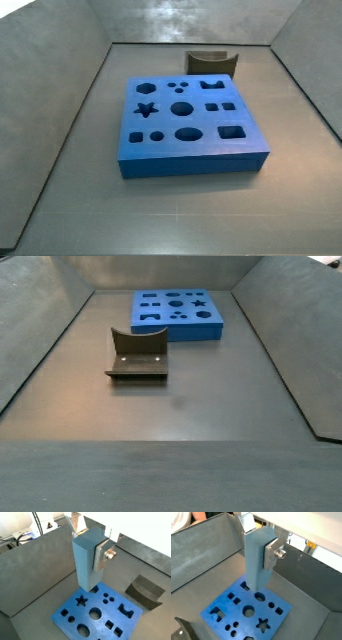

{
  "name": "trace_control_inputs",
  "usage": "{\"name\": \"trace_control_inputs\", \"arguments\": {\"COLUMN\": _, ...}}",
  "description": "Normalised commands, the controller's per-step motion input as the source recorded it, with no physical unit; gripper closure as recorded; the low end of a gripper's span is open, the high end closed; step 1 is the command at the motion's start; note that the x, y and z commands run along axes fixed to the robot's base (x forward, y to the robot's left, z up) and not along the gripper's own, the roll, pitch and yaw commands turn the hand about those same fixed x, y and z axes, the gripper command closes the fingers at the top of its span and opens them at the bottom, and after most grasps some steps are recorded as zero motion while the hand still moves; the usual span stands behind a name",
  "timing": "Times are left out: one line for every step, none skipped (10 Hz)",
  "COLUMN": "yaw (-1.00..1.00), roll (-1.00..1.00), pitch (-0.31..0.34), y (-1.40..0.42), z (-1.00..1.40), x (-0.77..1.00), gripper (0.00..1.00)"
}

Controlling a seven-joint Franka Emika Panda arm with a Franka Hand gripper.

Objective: Insert the rectangle object.

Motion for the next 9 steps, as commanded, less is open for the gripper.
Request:
{"name": "trace_control_inputs", "arguments": {"yaw": -0.24, "roll": 0.12, "pitch": 0.09, "y": 0.14, "z": -0.44, "x": 0.15, "gripper": 1.0}}
{"name": "trace_control_inputs", "arguments": {"yaw": -0.17, "roll": 0.09, "pitch": 0.055, "y": 0.07, "z": -0.3, "x": 0.15, "gripper": 1.0}}
{"name": "trace_control_inputs", "arguments": {"yaw": -0.04, "roll": 0.02, "pitch": 0.198, "y": -0.18, "z": 0.25, "x": -0.2, "gripper": 1.0}}
{"name": "trace_control_inputs", "arguments": {"yaw": 0.0, "roll": 0.01, "pitch": 0.187, "y": -0.18, "z": 0.3, "x": -0.22, "gripper": 1.0}}
{"name": "trace_control_inputs", "arguments": {"yaw": 0.02, "roll": -0.01, "pitch": 0.146, "y": -0.1, "z": 0.2, "x": -0.12, "gripper": 1.0}}
{"name": "trace_control_inputs", "arguments": {"yaw": -0.63, "roll": 0.03, "pitch": 0.0, "y": -0.18, "z": -0.17, "x": 0.36, "gripper": 1.0}}
{"name": "trace_control_inputs", "arguments": {"yaw": -0.73, "roll": 0.04, "pitch": 0.0, "y": -0.16, "z": -0.25, "x": 0.27, "gripper": 1.0}}
{"name": "trace_control_inputs", "arguments": {"yaw": -0.79, "roll": 0.05, "pitch": 0.0, "y": -0.14, "z": -0.26, "x": 0.21, "gripper": 1.0}}
{"name": "trace_control_inputs", "arguments": {"yaw": -0.72, "roll": 0.0, "pitch": 0.0, "y": -0.17, "z": -0.1, "x": 0.3, "gripper": 1.0}}
